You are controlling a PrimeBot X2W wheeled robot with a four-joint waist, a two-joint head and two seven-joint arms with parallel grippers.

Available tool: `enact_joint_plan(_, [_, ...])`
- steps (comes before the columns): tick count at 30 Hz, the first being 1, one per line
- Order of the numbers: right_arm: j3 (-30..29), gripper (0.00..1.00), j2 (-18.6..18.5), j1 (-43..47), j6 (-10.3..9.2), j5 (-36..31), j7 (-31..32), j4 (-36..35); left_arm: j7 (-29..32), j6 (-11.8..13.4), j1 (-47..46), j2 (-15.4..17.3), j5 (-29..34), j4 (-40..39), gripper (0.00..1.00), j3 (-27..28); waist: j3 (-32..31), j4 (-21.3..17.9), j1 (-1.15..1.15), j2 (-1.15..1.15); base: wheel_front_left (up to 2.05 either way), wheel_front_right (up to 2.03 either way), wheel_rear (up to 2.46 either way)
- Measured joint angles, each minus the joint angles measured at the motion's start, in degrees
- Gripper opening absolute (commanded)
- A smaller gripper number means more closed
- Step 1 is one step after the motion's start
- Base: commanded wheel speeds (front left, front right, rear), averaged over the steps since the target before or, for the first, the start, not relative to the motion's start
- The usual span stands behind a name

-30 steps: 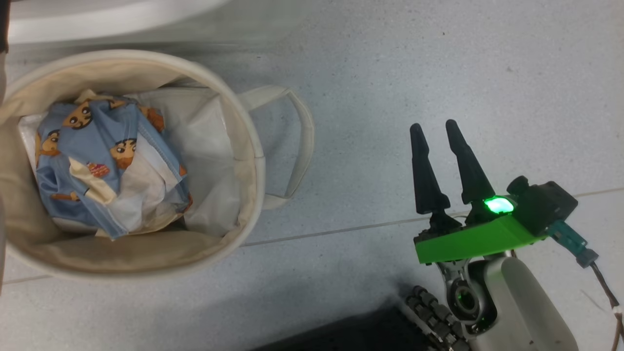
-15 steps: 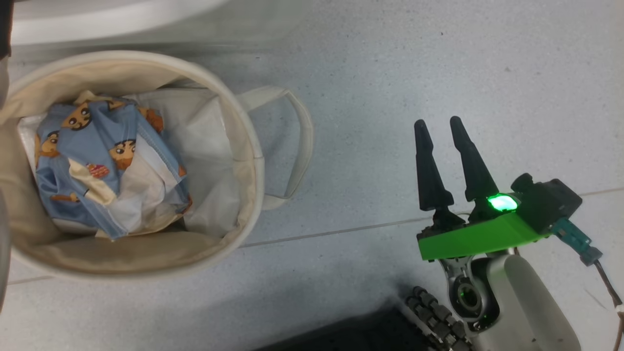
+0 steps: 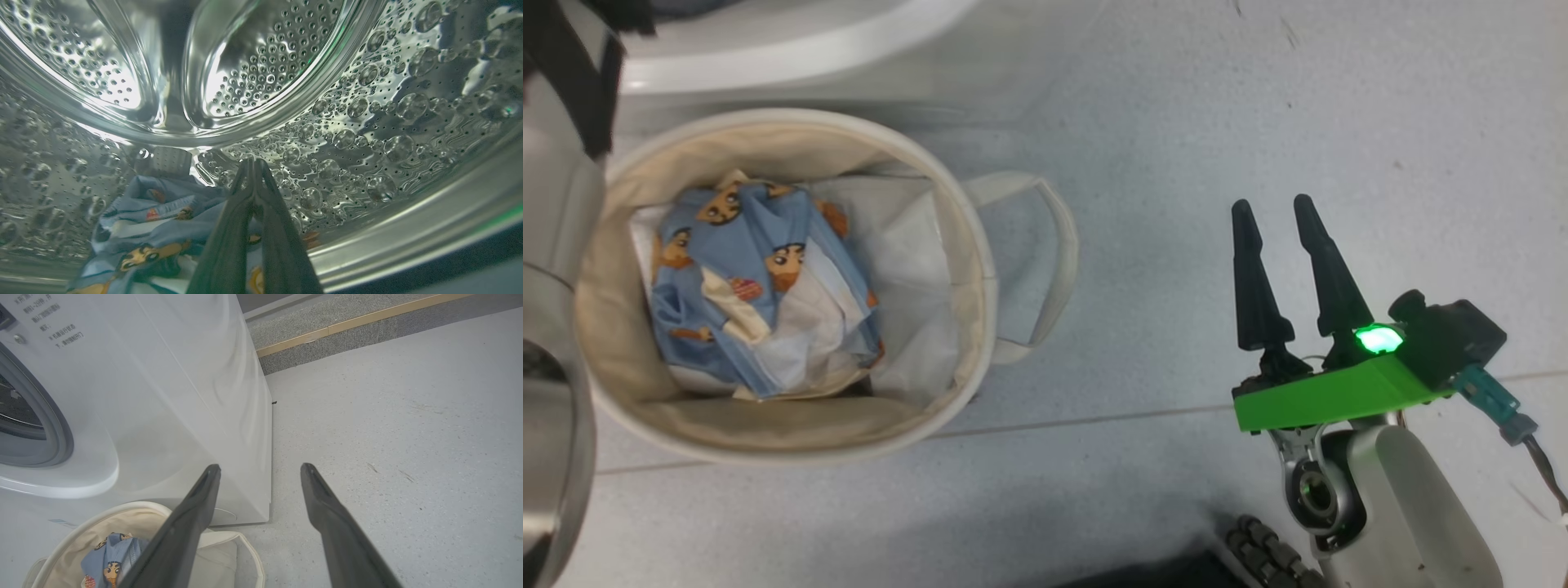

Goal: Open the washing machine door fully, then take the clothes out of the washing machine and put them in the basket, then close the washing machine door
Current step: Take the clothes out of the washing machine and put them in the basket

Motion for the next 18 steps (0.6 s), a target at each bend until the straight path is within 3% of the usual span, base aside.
enact_joint_plan(5, [-0.27, 1.0, -0.01, 0.68, 0.0, -0.2, 0.0, 0.33, -5.09, -0.01, 3.31, 0.01, 0.12, -0.21, 0.0, -0.65, -2.42, 1.17, 0.0, 0.0, 0.0, 0.0, 0.0])
enact_joint_plan(10, [-0.7, 1.0, -0.01, 2.04, 0.0, -0.96, 0.01, 1.31, -6.48, -0.01, 5.76, 0.08, 0.73, -2.44, 0.0, 0.09, -5.2, 2.51, 0.0, 0.0, 0.0, 0.0, 0.0])
enact_joint_plan(18, [-1.14, 1.0, -0.01, 3.04, 0.0, -2.15, 0.01, 1.79, -6.89, 0.13, 13.78, 0.14, 5.14, -12.7, 0.0, 6.52, -9.26, 4.44, 0.0, 0.0, 0.0, 0.0, 0.0])
